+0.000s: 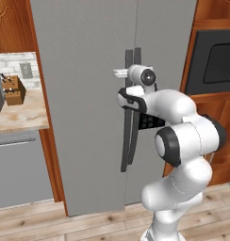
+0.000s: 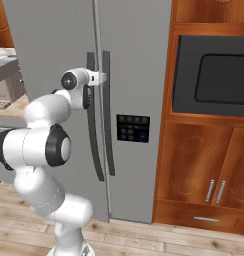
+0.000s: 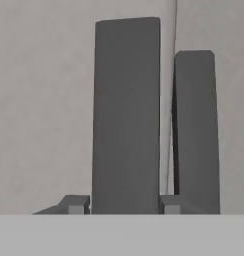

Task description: Retrieve the chicken drumstick from the fridge and place it on the saucepan with marinade on the stove.

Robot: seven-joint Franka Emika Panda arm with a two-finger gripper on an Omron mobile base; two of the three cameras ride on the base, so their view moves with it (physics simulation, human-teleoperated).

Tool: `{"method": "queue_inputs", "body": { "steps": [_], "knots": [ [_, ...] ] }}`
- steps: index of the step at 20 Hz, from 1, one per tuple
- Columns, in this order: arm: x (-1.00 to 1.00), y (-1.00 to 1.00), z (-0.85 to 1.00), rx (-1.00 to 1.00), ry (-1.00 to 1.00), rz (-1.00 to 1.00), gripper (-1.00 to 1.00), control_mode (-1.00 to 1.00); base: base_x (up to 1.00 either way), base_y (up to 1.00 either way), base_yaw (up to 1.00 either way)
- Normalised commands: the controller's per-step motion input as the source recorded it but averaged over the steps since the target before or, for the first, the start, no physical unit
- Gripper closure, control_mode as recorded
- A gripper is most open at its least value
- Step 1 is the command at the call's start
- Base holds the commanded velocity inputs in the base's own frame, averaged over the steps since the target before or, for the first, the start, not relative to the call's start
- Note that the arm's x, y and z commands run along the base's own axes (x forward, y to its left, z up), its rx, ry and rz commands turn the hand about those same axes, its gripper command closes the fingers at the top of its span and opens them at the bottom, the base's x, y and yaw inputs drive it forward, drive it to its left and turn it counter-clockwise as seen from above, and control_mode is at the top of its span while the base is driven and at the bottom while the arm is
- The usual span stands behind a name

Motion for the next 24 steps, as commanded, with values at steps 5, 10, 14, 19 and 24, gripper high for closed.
{"method": "queue_inputs", "body": {
  "steps": [5,10,14,19,24],
  "knots": [
    [-0.76,0.13,0.0,0.0,0.1,-0.01,1.0,-1.0,0.0,0.0,0.0],
    [-0.6,0.33,0.0,0.0,0.08,-0.04,1.0,-1.0,0.0,0.0,0.0],
    [-0.64,0.32,0.0,0.0,0.04,-0.06,1.0,-1.0,0.0,0.0,0.0],
    [-0.59,0.36,0.0,0.0,0.02,-0.08,1.0,-1.0,0.0,0.0,0.0],
    [-0.53,0.29,0.0,0.0,0.04,-0.07,1.0,-1.0,0.0,0.0,0.0]
  ]
}}
